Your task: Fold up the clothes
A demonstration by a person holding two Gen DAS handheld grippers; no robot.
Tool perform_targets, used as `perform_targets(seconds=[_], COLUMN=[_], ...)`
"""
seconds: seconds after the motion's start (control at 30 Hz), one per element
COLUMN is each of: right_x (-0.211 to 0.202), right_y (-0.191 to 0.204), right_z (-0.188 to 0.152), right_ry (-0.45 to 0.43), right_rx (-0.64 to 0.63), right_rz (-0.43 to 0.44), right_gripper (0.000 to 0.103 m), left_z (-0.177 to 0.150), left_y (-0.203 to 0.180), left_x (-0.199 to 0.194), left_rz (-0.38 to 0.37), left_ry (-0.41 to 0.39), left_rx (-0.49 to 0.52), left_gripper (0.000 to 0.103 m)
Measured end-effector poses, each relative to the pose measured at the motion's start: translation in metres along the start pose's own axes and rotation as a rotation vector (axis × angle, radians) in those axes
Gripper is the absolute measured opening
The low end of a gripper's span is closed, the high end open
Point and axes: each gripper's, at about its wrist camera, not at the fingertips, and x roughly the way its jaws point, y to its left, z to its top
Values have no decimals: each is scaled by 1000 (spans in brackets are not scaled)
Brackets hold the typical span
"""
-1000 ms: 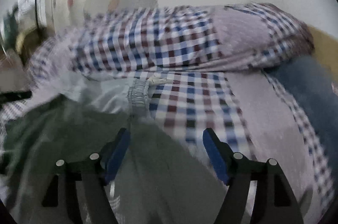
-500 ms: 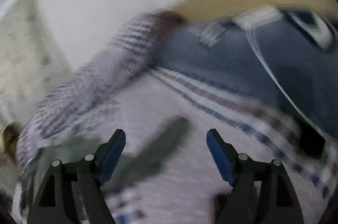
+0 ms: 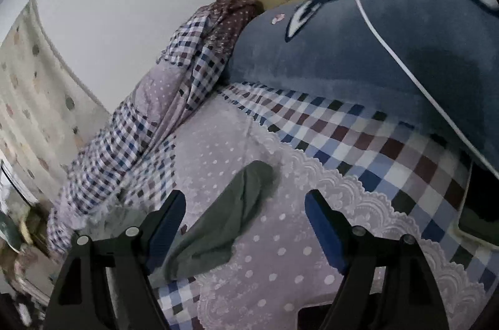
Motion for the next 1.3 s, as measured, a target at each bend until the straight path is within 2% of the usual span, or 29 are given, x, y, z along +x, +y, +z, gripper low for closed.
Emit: perform_targets(seconds=[0.13, 0.23, 0.33, 0.63, 0.7, 0.77, 0.8, 0.87, 0.9, 0.93, 1.07, 1.2, 1.3], right_x=[-3, -6, -9, -12, -9, -5, -3, -2, -2, -2, -4, -3, 0], right_y=[-32, -43, -54, -76, -75, -74, -74, -76, -77, -78, -81, -75, -64], right_z=[6, 10, 13, 19, 19, 19, 18, 18, 18, 19, 20, 19, 18], right_ry=[6, 0, -6, -14, -8, 16, 25, 33, 31, 29, 21, 29, 33], right_rx=[122, 157, 191, 274, 281, 275, 273, 276, 283, 290, 296, 283, 255], right_rz=[12, 30, 47, 100, 113, 120, 121, 124, 126, 128, 133, 151, 176], right_gripper=[82, 83, 83, 83, 83, 83, 83, 82, 82, 82, 82, 83, 82], left_z=[22, 43, 66, 115, 122, 126, 128, 129, 129, 130, 144, 169, 184], left_y=[-35, -56, -70, -84, -86, -85, -84, -76, -72, -68, -57, -30, -10], left_x=[38, 70, 111, 220, 244, 264, 276, 288, 293, 294, 260, 189, 141], left_rz=[8, 15, 37, 229, 236, 274, 307, 324, 322, 305, 167, -6, -92], left_ry=[6, 15, 65, 158, 199, 246, 271, 303, 320, 328, 231, 62, -39], left_rx=[66, 116, 171, 302, 331, 348, 359, 337, 317, 290, 167, -5, -66], left_gripper=[85, 85, 85, 85, 76, 57, 52, 26, 17, 3, 2, 1, 1])
